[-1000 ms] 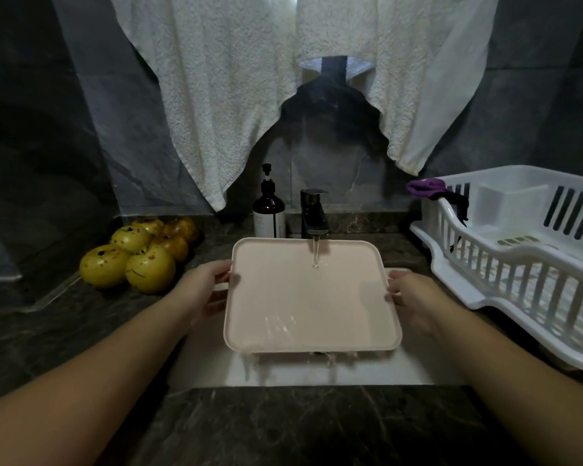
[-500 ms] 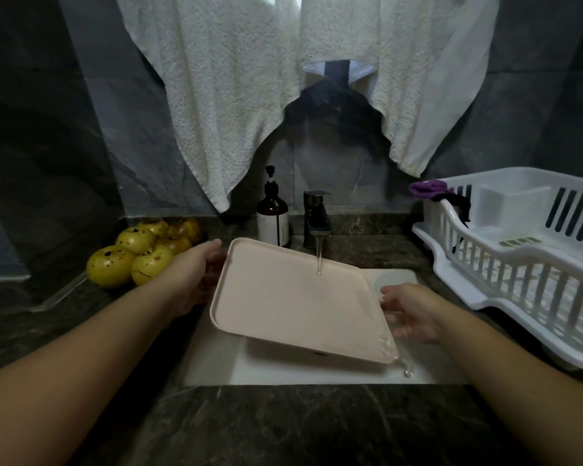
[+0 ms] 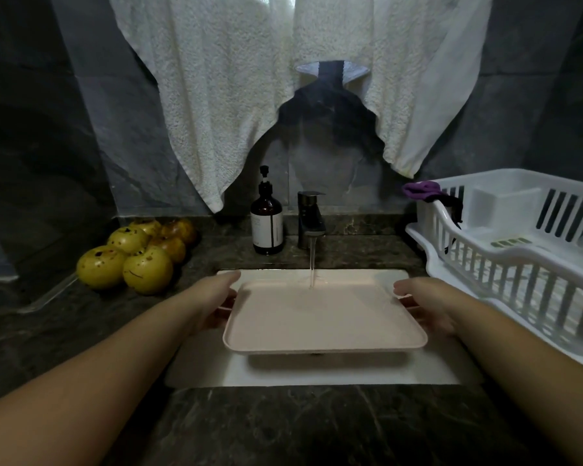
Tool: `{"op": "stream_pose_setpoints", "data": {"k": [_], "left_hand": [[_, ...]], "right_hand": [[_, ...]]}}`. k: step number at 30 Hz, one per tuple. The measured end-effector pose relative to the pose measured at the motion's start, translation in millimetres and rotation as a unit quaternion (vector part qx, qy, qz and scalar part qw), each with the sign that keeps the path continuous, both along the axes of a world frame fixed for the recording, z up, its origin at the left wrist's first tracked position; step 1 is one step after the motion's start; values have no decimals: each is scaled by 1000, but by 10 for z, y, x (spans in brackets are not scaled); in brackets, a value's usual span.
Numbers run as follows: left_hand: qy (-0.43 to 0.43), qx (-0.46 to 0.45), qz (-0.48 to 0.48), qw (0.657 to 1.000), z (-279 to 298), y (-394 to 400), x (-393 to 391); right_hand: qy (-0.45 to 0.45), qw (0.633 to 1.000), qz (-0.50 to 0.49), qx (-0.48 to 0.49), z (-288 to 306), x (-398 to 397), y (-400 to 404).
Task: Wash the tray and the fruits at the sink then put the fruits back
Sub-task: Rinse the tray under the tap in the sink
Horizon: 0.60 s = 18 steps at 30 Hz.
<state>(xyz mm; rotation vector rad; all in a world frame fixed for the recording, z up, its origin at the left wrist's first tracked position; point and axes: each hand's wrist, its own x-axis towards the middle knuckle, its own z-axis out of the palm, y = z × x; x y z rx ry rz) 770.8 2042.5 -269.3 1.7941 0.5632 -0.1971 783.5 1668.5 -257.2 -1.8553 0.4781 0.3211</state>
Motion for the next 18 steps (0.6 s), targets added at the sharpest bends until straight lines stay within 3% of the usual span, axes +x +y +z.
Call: {"op": "stream_pose_setpoints", "data": {"k": [18], "left_hand": [[73,-55,2,996,-206,-326,35]], "right_hand": [[-175,984,-14,22,245,17,-80]]}}
